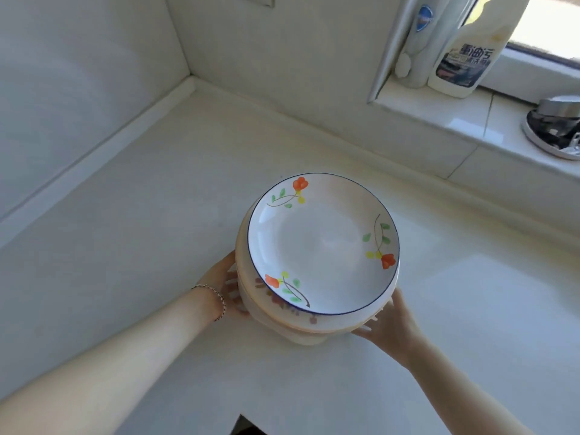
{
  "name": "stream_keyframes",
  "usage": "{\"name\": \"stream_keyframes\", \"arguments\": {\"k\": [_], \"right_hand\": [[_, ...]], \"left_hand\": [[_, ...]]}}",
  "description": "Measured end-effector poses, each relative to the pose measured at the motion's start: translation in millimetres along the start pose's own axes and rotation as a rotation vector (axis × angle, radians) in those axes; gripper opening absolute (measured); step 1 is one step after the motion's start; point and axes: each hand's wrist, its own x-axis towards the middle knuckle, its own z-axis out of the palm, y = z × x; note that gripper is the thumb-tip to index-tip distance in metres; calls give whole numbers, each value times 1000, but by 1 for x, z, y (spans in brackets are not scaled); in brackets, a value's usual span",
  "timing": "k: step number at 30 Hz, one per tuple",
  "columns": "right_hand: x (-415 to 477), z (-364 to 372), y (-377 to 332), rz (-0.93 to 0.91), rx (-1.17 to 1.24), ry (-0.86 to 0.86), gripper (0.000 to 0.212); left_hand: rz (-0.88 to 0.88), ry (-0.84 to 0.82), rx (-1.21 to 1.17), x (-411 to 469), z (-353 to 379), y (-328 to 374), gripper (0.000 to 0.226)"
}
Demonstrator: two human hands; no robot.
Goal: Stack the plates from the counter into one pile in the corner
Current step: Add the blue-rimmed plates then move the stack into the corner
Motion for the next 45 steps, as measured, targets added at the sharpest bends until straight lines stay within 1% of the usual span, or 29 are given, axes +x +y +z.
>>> {"name": "stream_keyframes", "arguments": {"k": [4, 6, 7, 9, 12, 15, 18, 22, 25, 27, 29, 31, 32, 33, 34, 35, 37, 38, 39, 41, 43, 45], "right_hand": [[39, 47, -19, 5, -12, -3, 56], [59, 71, -29, 6, -18, -14, 52], [69, 82, -34, 7, -28, -24, 54], [89, 108, -44, 16, -35, -39, 60], [117, 144, -60, 36, -29, -47, 67], [142, 177, -77, 37, -25, -64, 72], [164, 206, -95, 35, -39, -67, 79], [190, 237, -115, 42, -55, -72, 82], [208, 253, -125, 40, -44, -85, 85], [217, 259, -130, 39, -28, -94, 82], [225, 263, -133, 28, 12, -98, 71], [231, 264, -130, -5, 89, -64, 50], [235, 264, -127, -44, 69, -25, 36], [239, 262, -124, -84, -10, 24, 26], [241, 262, -121, -119, -99, 64, 25], [244, 261, -118, -134, -172, 90, 29], [247, 261, -115, -121, -273, 109, 31], [248, 262, -114, -113, -307, 118, 30], [249, 263, -114, -111, -329, 133, 28], [251, 265, -115, -126, -342, 158, 28], [252, 268, -115, -133, -340, 166, 29], [253, 272, -115, -130, -330, 173, 29]], "left_hand": [[39, 26, -16, 10, -24, 50, 43], [62, 35, 16, 15, -34, 77, 43], [74, 36, 22, 18, -39, 91, 43], [91, 51, 8, 26, -50, 119, 55], [106, 113, -12, 36, -66, 160, 37], [127, 111, -38, 56, -84, 194, 41], [105, 95, -93, 66, -95, 227, 40], [85, 120, -154, 78, -104, 263, 38], [120, 142, -175, 89, -107, 282, 48], [164, 145, -216, 92, -110, 288, 45], [205, 116, -302, 96, -113, 287, 35], [235, 112, -385, 99, -114, 277, 30], [239, 142, -385, 102, -114, 269, 30], [235, 170, -357, 104, -113, 257, 31], [221, 165, -327, 105, -109, 244, 32], [195, 132, -316, 107, -102, 230, 31], [161, 65, -313, 106, -87, 205, 20], [183, 60, -312, 106, -79, 197, 16], [226, 70, -323, 107, -73, 192, 14], [305, 108, -360, 109, -64, 189, 18], [318, 156, -384, 110, -61, 193, 22], [294, 179, -404, 111, -61, 199, 23]]}}
